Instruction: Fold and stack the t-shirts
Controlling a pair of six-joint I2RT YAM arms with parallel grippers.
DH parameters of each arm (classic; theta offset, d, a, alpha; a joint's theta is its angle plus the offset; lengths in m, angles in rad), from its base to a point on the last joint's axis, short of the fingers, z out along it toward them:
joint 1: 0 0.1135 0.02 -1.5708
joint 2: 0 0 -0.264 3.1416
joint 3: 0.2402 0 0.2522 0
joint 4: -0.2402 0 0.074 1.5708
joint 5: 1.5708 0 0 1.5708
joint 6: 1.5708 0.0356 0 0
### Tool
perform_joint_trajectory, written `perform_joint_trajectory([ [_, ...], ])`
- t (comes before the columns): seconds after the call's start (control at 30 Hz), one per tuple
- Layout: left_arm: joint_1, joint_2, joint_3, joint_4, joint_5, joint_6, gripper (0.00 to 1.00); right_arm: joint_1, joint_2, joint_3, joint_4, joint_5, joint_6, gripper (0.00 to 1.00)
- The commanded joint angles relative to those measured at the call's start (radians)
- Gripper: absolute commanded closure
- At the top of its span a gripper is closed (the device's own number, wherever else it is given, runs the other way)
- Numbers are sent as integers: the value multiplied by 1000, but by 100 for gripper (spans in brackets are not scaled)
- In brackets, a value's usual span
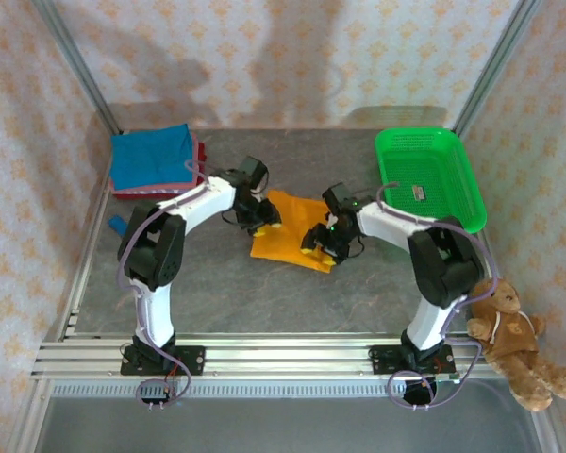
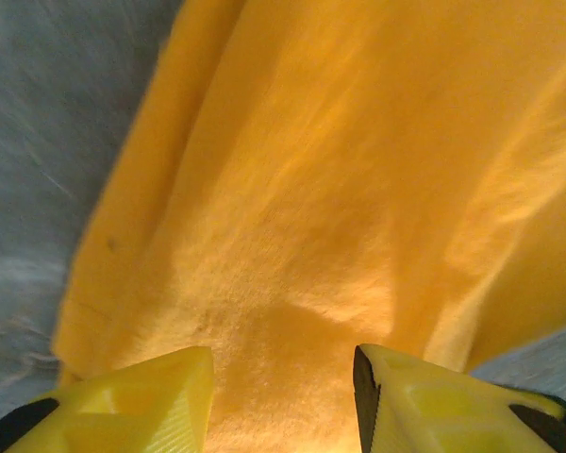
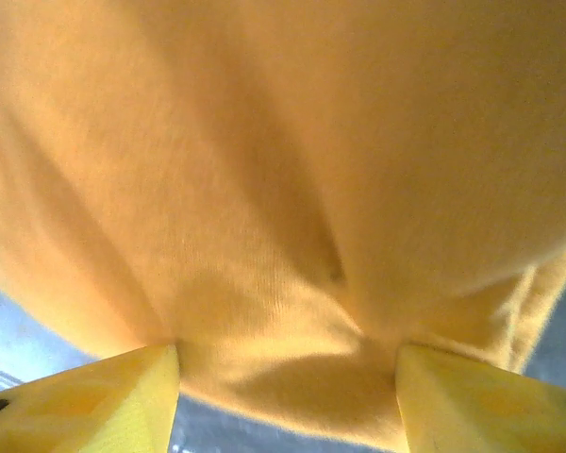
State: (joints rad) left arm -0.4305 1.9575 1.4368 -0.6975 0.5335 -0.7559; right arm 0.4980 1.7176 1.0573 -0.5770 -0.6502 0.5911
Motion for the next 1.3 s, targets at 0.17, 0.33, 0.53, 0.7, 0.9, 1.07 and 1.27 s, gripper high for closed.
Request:
perform_joint_trajectory([
  [0.17, -91, 42, -54, 27, -129, -5, 55, -46, -254, 63, -145, 145, -10, 35],
  [0.33, -92, 36, -101, -1, -180, 26, 55, -104, -119, 228, -202, 88, -115, 35],
  [0.53, -92, 38, -141, 30, -173, 14, 55, -136, 140, 428, -150, -28, -192, 35],
  [0.7, -92, 49, -141, 21, -170, 24, 54, -190, 318, 546, -109, 2, -185, 36],
  [0.9, -85, 63, -102, -13, -173, 48, 54, -228, 501, 656, -136, 11, -197, 36],
  [1.07, -86, 59, -114, -36, -173, 61, 54, -206, 476, 586, -147, -5, -212, 37],
  [1.27, -97, -42, -251, -18, -163, 39, 54, -144, 306, 368, -135, -11, -237, 37],
])
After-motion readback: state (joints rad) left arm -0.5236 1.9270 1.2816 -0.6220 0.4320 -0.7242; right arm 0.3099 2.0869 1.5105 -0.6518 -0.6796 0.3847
